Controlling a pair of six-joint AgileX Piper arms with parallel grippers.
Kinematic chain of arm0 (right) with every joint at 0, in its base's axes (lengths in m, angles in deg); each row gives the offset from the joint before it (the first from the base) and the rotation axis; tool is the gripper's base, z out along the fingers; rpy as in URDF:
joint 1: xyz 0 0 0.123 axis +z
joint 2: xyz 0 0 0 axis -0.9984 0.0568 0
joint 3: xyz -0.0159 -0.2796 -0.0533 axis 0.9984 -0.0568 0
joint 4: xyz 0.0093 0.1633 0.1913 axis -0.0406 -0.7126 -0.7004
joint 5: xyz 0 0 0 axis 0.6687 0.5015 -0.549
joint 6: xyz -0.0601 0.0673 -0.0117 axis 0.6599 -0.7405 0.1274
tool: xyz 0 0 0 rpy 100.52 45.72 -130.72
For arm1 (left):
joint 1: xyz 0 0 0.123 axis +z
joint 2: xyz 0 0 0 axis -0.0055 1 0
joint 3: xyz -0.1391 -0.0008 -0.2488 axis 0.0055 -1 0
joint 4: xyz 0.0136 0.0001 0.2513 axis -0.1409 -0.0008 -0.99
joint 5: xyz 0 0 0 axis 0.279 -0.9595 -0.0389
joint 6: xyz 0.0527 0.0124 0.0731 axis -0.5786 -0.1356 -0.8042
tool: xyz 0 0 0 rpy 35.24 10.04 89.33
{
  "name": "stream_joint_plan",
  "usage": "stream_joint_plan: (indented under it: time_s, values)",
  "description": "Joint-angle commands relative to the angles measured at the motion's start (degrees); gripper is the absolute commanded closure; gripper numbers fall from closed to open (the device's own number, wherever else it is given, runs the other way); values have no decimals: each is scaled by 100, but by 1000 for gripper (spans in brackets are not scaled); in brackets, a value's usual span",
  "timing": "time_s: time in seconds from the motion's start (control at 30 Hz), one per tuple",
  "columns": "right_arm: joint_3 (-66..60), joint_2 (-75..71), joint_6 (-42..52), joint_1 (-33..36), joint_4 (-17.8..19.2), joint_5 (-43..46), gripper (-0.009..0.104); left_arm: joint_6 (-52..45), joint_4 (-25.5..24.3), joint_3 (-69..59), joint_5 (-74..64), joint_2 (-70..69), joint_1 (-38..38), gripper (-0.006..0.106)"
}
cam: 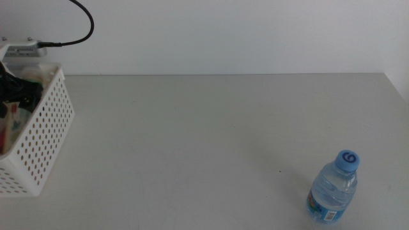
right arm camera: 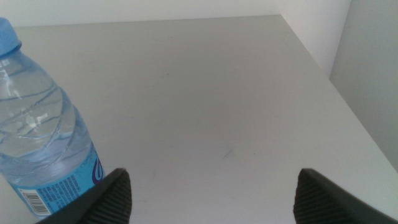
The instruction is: Use arms to grab the bottles and put them into the dustbin to the left of the table.
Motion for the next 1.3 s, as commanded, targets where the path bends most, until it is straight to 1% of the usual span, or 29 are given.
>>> stream_joint_plan:
  time_s: [0.0,0.07,0.33,0.43,0.53,0.6,0.67,0.77,0.9,1.07,1.17,1.27]
  values:
    - [40,-125,75,-46,137,329,28,-4,243,225,155,-382,5,10]
    - [40,-125,75,-46,137,329,28,-4,247,225,117,-418,5,8]
    - [40,-125,75,-46,137,329,28,0,215,349,-63,-848,-108,8]
    - [40,-125,75,-46,137,329,28,0,28,349,29,-1330,-439,8]
    - [40,-125,75,-46,137,329,28,0,-165,310,87,-1839,-973,8]
    - [40,-125,75,-46,137,329,28,111,-235,178,529,-2180,-1320,8]
    - [40,-125,75,-46,137,329,28,299,-212,-186,1214,-2580,-1685,8]
    - [40,-125,75,-46,137,329,28,589,-193,-1067,2071,-3177,-2355,8]
    - [40,-125,75,-46,137,329,28,811,-475,-2381,3146,-3863,-3219,8]
    - [40,-125,75,-46,137,329,28,1594,-877,-3930,4442,-4739,-4305,8]
    - [40,-125,75,-46,137,329,28,1872,-1013,-4744,5239,-5123,-4841,8]
    - [40,-125,75,-46,137,329,28,1951,-1071,-5360,5883,-5391,-5238,8]
